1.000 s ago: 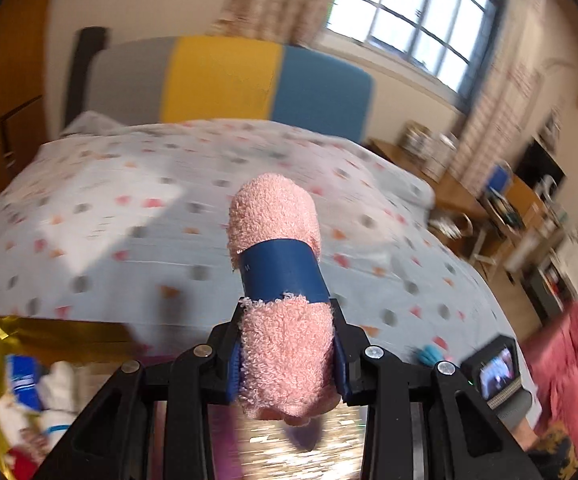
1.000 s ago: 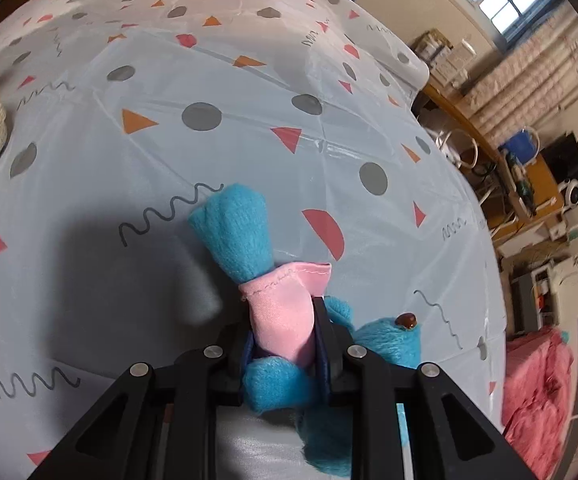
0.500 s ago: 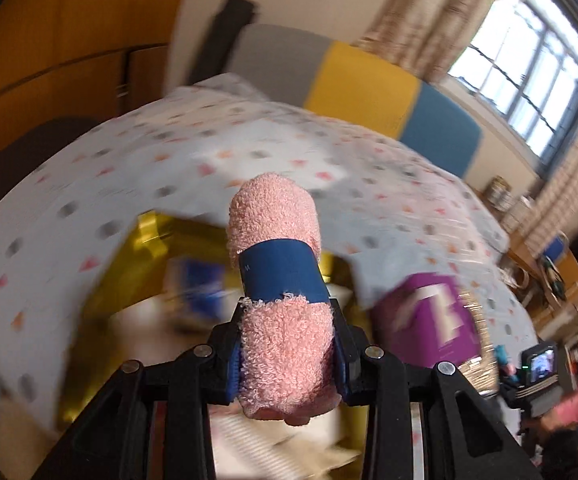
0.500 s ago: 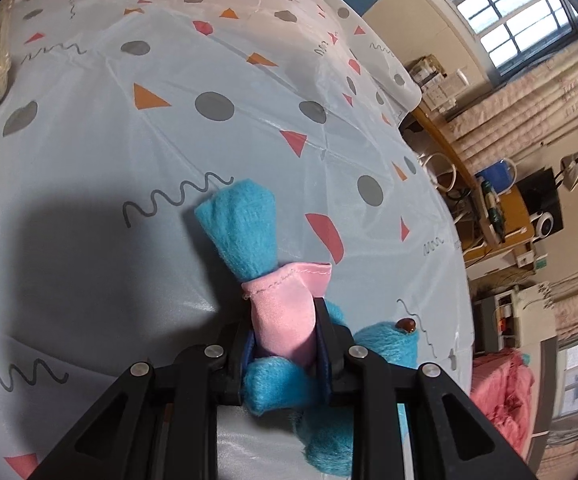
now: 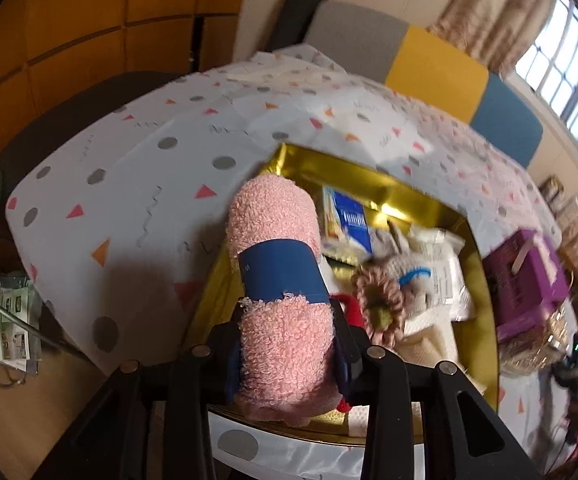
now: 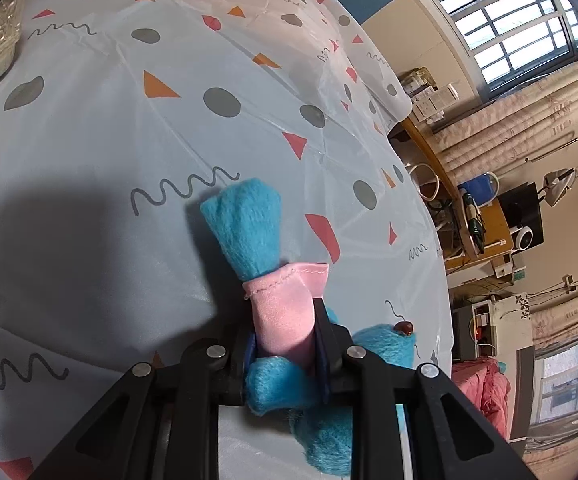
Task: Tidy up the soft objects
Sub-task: 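Carry the pink rolled towel into the gold tray and open the left gripper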
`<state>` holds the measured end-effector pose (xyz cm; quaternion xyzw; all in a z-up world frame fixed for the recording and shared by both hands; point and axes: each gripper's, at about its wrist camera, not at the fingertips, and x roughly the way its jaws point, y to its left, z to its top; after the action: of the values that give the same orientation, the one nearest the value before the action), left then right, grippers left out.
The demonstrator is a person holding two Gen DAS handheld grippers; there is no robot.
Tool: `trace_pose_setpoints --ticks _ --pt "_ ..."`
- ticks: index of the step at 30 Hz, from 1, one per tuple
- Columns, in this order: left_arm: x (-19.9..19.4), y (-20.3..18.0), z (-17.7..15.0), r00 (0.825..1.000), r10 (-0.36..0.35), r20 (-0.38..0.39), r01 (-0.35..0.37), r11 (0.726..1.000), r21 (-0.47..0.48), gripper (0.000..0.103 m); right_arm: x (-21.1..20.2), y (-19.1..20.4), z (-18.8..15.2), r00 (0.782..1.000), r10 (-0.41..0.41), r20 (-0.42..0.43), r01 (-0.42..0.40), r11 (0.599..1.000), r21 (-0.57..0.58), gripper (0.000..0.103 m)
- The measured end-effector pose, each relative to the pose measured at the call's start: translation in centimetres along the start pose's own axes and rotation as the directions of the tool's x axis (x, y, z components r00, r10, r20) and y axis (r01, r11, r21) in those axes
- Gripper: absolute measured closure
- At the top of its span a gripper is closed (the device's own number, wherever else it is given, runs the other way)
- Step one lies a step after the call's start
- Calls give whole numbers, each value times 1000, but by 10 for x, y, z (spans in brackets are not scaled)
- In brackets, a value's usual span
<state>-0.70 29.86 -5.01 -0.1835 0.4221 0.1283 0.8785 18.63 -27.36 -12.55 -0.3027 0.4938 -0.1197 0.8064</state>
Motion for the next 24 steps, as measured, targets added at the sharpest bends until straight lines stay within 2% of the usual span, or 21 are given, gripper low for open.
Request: trace_pose_setpoints --ticks 4,6,9,11,15,24 --pt "10 -12 -2 1000 27 -11 -27 999 34 58 0 1 0 1000 -4 -5 4 1000 6 79" --pt "12 -13 -2 998 58 0 -58 998 36 45 0 1 0 1000 -2 -6 2 1000 9 79" --pt "12 -11 -2 998 69 5 -69 997 16 45 0 2 0 1000 -2 -6 2 1000 10 79" --pt "8 -12 -2 994 101 30 -102 995 21 44 0 2 0 1000 -1 -6 1 1000 11 79" --pt "-5 -21 -1 988 125 90 -130 990 55 35 1 1 0 1000 3 -7 -3 1000 17 79" --pt "-28 -54 -4 988 65 141 -85 986 142 33 2 -5 1 999 29 -15 -28 998 52 81"
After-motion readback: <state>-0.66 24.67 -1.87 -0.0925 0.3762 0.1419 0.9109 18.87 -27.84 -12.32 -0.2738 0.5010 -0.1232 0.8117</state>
